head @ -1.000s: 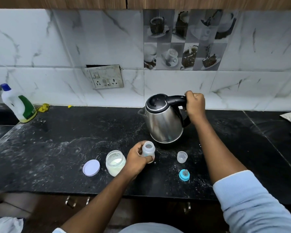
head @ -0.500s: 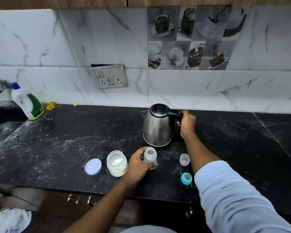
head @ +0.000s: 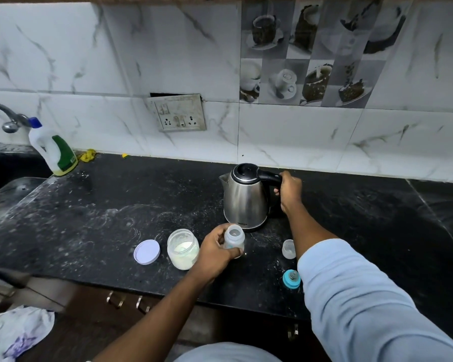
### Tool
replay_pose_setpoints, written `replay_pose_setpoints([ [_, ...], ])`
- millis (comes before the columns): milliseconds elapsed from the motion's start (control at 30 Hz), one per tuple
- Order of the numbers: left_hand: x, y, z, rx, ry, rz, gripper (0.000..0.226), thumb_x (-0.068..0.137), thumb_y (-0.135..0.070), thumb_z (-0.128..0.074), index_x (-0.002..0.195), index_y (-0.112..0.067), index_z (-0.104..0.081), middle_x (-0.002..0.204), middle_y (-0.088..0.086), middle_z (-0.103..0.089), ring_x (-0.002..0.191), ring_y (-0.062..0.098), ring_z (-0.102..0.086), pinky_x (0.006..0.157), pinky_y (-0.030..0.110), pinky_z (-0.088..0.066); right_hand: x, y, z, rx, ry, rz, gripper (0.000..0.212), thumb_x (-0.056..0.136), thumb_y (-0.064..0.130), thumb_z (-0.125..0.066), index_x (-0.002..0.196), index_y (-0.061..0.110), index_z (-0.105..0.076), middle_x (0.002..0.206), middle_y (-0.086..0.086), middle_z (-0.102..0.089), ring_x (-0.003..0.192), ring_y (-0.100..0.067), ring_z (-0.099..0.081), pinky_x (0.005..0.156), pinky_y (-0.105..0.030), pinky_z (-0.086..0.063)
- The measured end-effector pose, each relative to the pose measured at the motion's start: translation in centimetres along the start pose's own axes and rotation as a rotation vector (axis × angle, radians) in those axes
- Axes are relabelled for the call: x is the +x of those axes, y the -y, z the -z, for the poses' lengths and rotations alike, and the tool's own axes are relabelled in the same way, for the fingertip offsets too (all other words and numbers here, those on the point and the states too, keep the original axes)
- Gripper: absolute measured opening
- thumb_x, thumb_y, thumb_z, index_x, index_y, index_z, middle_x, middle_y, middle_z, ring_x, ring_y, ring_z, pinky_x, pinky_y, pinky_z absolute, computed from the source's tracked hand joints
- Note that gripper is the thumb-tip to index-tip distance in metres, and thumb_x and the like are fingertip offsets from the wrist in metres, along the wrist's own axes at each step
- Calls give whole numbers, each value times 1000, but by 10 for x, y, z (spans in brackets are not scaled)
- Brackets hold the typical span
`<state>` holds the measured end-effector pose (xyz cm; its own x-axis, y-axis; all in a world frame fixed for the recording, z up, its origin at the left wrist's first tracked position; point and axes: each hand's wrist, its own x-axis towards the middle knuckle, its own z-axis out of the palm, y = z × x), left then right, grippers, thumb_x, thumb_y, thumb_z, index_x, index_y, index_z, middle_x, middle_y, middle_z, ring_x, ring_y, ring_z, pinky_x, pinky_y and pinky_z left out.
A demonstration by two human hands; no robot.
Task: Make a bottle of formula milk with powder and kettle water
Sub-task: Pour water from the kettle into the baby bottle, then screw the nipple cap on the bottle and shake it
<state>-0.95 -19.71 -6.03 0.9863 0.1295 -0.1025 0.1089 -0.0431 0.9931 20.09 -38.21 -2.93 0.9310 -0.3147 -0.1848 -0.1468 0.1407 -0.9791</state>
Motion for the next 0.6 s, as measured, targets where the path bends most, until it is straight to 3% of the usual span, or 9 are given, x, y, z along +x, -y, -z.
replay_pose_setpoints([
  [167, 0, -1, 0, -8, 13, 2, 58, 73, 14, -82, 114, -24, -69, 105, -8, -78, 97, 5, -71, 86, 19, -55, 0, -3, 0, 46, 39, -47, 22, 95, 19, -57, 76, 10, -64, 63, -5, -55, 45, -17, -51, 44, -23, -40],
  [300, 0, -1, -4, -6, 23, 0, 57, 73, 15, -82, 115, -22, -69, 106, -4, -77, 96, 4, -71, 83, 17, -54, 3, -4, 4, 116, 92, -72, 24, 95, 26, -67, 78, 9, -67, 71, -8, -64, 63, -23, -63, 61, -31, -51],
  [433, 0, 0, -6, -19, 44, 1, 57, 73, 16, -82, 119, -15, -69, 112, 5, -77, 100, 9, -71, 89, 22, -57, -6, 10, 17, 53, 41, 117, 33, 101, 22, -60, 71, 12, -68, 70, -3, -67, 65, -15, -62, 69, -29, -50],
  [600, 0, 2, -8, -22, 61, 16, 58, 72, 17, -81, 119, -15, -69, 115, 5, -77, 102, 10, -71, 90, 20, -56, -49, 11, 61, -241, 63, 360, 14, 95, 11, -64, 85, 16, -71, 81, 3, -70, 76, -8, -62, 78, -24, -49],
])
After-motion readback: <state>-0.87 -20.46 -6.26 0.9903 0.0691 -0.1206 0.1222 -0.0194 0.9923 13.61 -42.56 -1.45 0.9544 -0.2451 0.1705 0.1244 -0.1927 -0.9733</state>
